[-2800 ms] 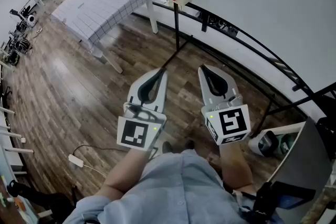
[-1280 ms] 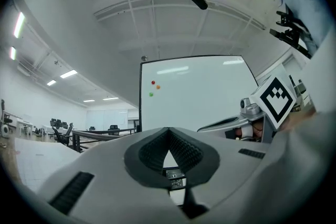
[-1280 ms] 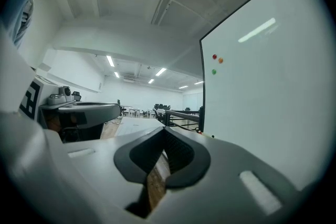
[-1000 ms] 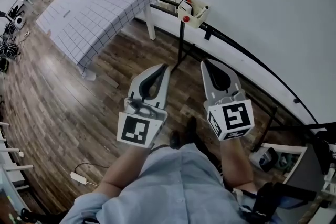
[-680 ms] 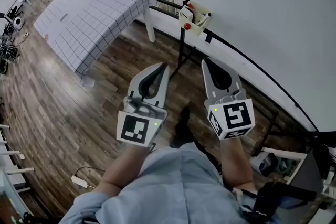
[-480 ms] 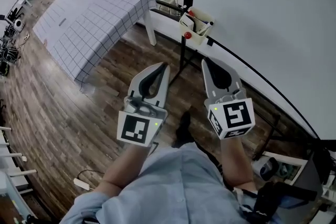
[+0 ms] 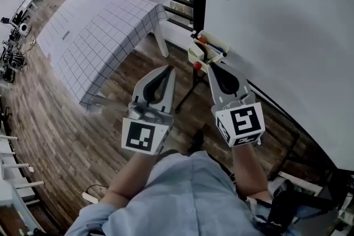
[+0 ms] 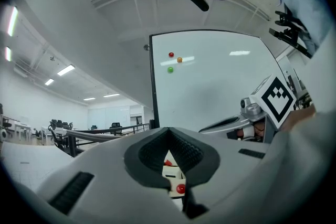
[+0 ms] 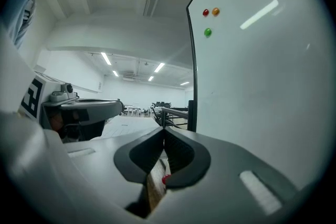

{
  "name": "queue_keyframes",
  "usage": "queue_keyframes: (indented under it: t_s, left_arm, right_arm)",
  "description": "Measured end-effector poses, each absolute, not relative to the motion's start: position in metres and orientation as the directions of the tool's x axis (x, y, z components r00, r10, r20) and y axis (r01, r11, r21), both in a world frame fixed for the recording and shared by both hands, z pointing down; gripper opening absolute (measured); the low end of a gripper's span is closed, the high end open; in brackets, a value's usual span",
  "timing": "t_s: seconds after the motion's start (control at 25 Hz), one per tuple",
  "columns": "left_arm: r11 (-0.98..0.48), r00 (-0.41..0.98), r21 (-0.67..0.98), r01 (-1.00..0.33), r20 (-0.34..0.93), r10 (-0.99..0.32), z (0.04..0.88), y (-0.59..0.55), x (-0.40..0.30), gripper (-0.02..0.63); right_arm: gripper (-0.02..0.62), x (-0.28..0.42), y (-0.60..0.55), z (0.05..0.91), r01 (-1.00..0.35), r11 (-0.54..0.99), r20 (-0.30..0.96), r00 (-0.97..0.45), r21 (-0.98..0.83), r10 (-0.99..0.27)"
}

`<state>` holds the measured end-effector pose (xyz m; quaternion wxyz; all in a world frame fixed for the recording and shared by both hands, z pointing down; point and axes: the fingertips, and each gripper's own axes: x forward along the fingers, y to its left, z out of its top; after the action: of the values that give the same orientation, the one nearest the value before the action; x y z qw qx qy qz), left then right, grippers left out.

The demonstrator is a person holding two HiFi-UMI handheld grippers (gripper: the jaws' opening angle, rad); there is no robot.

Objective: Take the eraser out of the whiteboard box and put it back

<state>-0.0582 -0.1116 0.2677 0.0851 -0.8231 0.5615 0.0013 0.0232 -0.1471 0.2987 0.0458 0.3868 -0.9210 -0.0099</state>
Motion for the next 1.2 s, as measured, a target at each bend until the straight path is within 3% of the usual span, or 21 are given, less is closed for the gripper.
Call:
queue_keyframes:
  t_s: [0.44, 0.6, 0.72, 1.2]
  left_arm:
    - [-0.368, 0.376, -0.103, -0.924, -0.071, -0.924, 0.279, -0.167, -0.079, -0.002]
    - [-0.401, 0.404, -0.069, -0.914, -0.051, -0.913, 0.292, -0.192, -0.09, -0.002]
    - [-0.427, 0.429, -0.05, -0.903, -0.042, -0.903, 0.3, -0.208, -0.095, -0.002]
    - [-0.482, 0.482, -0.003, -0.876, 0.005, -0.876, 0.329, -0.244, -0.1, -0.002]
  right_arm:
    - [0.026, -0.001, -0.204, 0.32, -0.704, 0.709, 0.148, -0.698, 0.044, -0.701]
    - [0.116, -0.013, -0.219, 0.339, -0.711, 0.701, 0.205, -0.679, 0.056, -0.705]
    - [0.138, -0.018, -0.224, 0.35, -0.717, 0.694, 0.247, -0.662, 0.062, -0.707]
    - [0.146, -0.032, -0.237, 0.393, -0.734, 0.661, 0.385, -0.571, 0.157, -0.725]
